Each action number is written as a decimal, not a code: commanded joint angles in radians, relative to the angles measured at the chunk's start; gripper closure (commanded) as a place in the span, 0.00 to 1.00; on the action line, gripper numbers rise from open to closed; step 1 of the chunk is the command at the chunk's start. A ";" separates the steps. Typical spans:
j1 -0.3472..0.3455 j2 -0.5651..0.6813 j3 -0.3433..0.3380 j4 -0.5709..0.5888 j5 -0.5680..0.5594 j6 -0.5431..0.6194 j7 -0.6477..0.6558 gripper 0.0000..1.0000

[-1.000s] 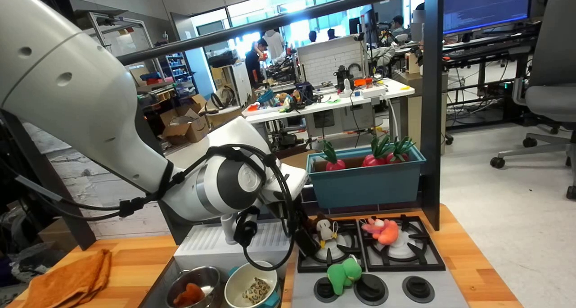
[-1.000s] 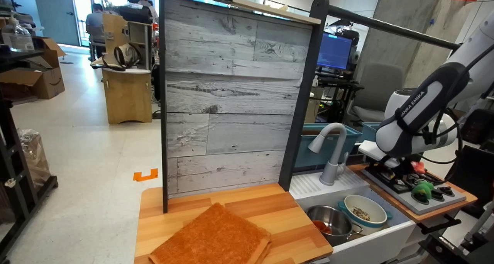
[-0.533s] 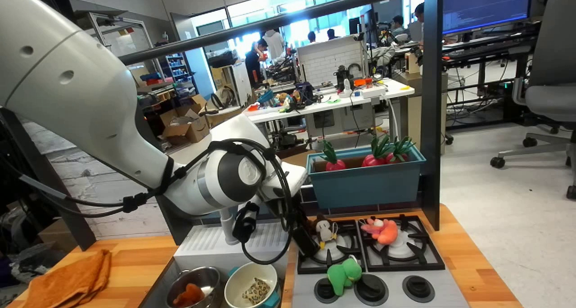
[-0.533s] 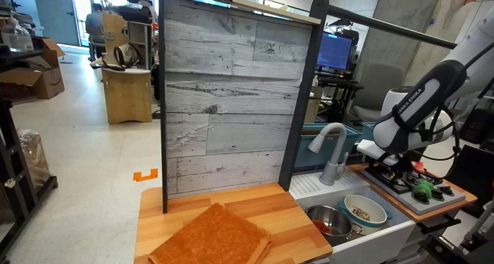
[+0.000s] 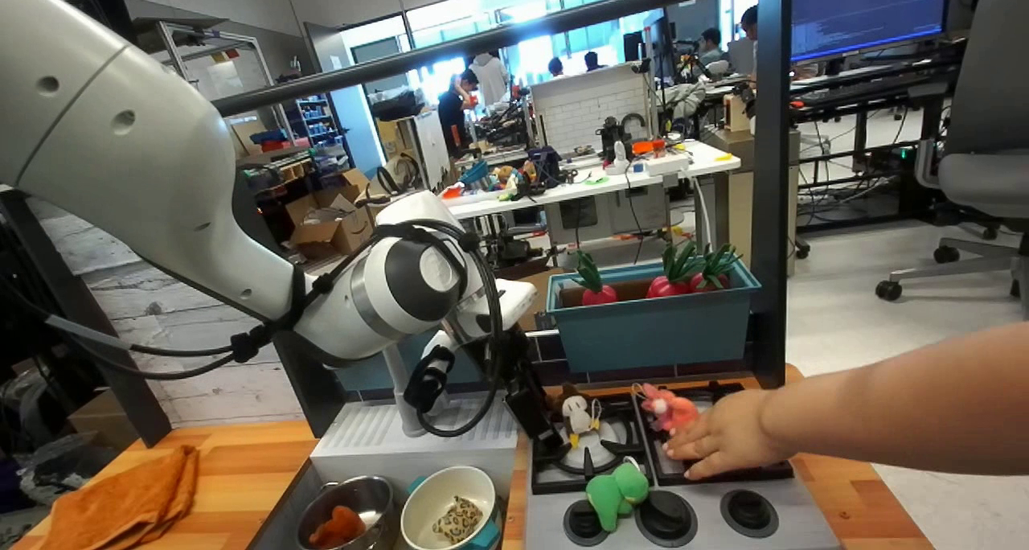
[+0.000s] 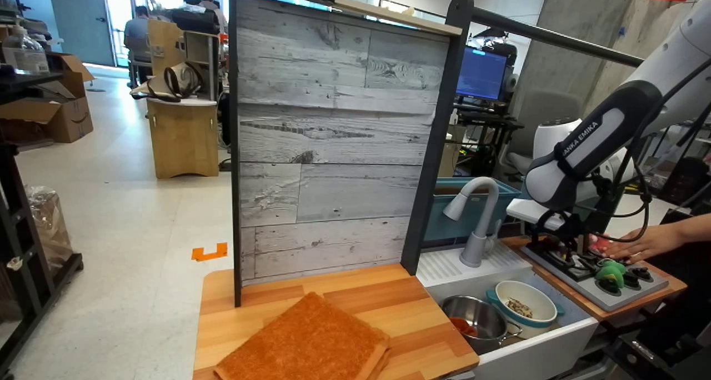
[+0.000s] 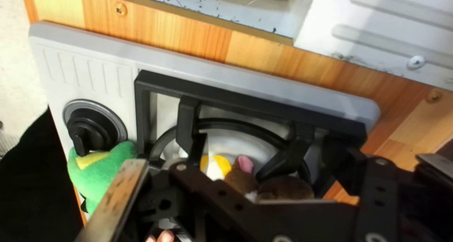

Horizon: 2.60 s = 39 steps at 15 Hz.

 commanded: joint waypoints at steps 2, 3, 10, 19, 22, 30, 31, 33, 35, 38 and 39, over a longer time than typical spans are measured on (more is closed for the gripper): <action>-0.023 -0.006 0.025 0.007 -0.046 -0.001 0.024 0.14; -0.023 -0.006 0.025 0.007 -0.046 -0.001 0.024 0.14; -0.026 -0.009 0.030 0.004 -0.054 -0.002 0.026 0.04; -0.069 -0.088 0.049 -0.083 -0.038 0.029 0.029 0.04; -0.076 -0.111 0.060 -0.123 -0.039 0.048 0.021 0.04; -0.047 -0.321 0.078 -0.437 -0.023 0.450 -0.113 0.56; -0.062 -0.336 0.092 -0.472 -0.009 0.476 -0.136 0.19; -0.094 -0.351 0.116 -0.545 0.009 0.540 -0.184 0.19; -0.054 -0.291 0.071 -0.463 0.029 0.480 -0.157 0.32; -0.058 -0.264 0.070 -0.422 0.031 0.480 -0.159 0.02; -0.068 -0.252 0.076 -0.397 0.030 0.469 -0.165 0.02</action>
